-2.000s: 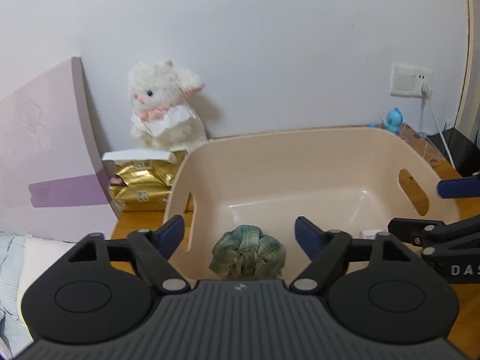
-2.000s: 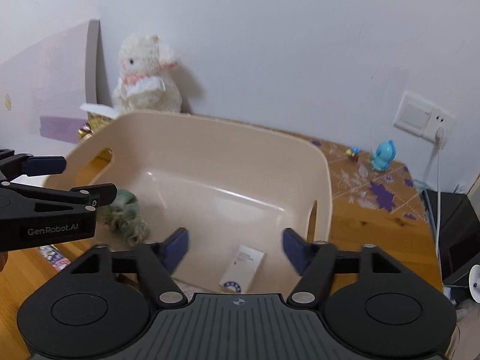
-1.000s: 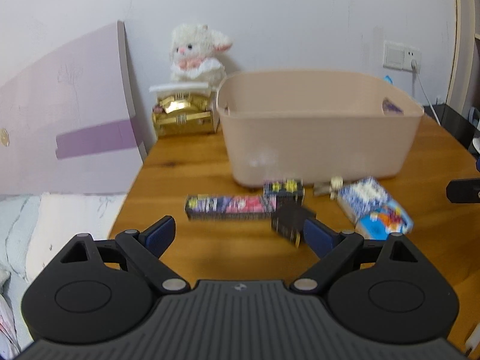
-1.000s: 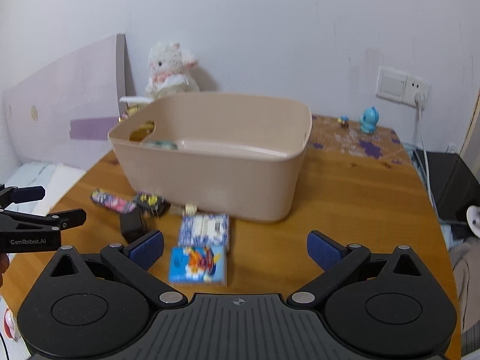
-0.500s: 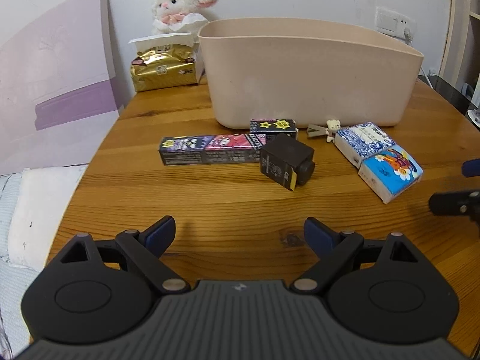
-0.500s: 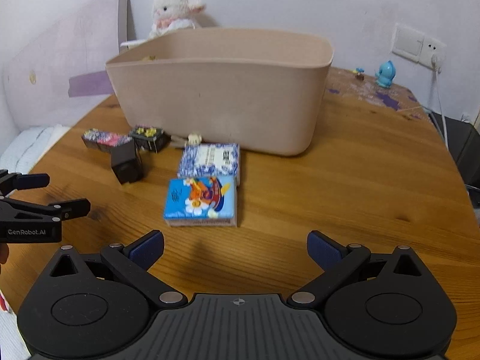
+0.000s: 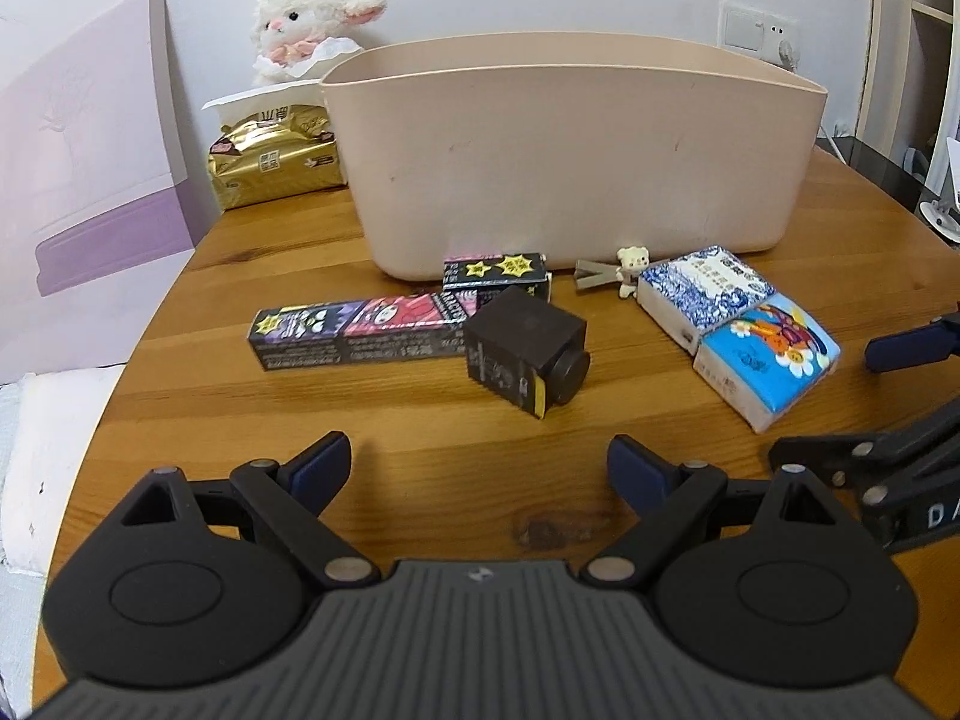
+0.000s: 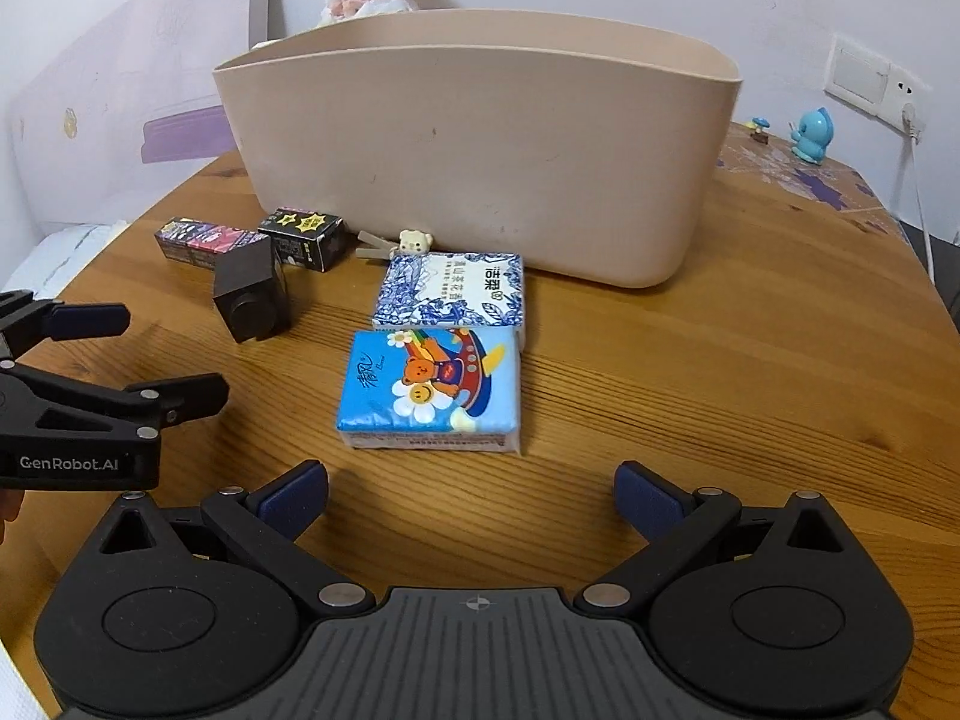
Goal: Organize objects
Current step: 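Grasp the black box with the left tool while the right grasps the cartoon tissue pack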
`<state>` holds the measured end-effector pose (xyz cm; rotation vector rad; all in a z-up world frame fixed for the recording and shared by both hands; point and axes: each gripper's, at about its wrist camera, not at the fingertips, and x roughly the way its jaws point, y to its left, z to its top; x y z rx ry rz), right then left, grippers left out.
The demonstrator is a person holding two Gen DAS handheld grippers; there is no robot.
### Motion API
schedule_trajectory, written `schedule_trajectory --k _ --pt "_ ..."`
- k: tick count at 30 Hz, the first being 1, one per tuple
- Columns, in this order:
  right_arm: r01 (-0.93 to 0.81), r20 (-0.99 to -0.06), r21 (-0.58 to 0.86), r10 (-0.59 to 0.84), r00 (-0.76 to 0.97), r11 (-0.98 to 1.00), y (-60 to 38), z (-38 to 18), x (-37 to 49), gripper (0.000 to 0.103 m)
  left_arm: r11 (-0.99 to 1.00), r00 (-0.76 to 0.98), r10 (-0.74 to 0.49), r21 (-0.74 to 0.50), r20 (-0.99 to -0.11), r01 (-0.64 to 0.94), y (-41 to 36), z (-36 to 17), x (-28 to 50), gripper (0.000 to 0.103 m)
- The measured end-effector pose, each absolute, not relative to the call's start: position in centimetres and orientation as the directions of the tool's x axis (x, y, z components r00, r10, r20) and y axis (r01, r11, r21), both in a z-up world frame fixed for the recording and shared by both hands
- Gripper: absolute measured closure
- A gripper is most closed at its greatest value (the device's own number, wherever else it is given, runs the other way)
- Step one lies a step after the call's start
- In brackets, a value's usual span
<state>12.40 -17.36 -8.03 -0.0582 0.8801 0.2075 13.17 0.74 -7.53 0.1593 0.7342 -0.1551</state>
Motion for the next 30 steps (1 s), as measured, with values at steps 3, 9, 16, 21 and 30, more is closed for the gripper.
schedule_trajectory --k 3,9,16,21,30 --pt "-0.206 -0.765 0.028 0.154 0.626 0.978 -17.0 -8.2 12.8 0.000 0.979 0.729 -0.085 0.080 -0.679 0.189 0.5 -7.8 13.8 0.010" --pt "-0.207 -0.757 -0.001 0.135 0.640 0.978 -16.4 -8.4 13.3 0.000 0.984 0.740 -0.085 0.062 -0.667 0.169 0.3 -8.0 14.9 0.010" --pt "-0.188 -0.743 -0.002 0.124 0.657 0.982 -16.6 -8.5 13.5 0.002 0.990 0.745 -0.056 0.058 -0.665 0.127 0.1 -8.1 16.6 0.011" --pt "-0.187 -0.734 -0.002 0.125 0.667 0.982 -16.5 -8.3 13.7 0.013 0.989 0.740 -0.108 0.005 -0.663 0.149 0.5 -8.1 17.2 0.031" --pt "-0.194 -0.724 0.010 0.141 0.676 0.981 -16.8 -8.0 13.7 0.042 0.982 0.735 -0.136 0.007 -0.664 0.188 0.3 -7.8 17.2 0.050"
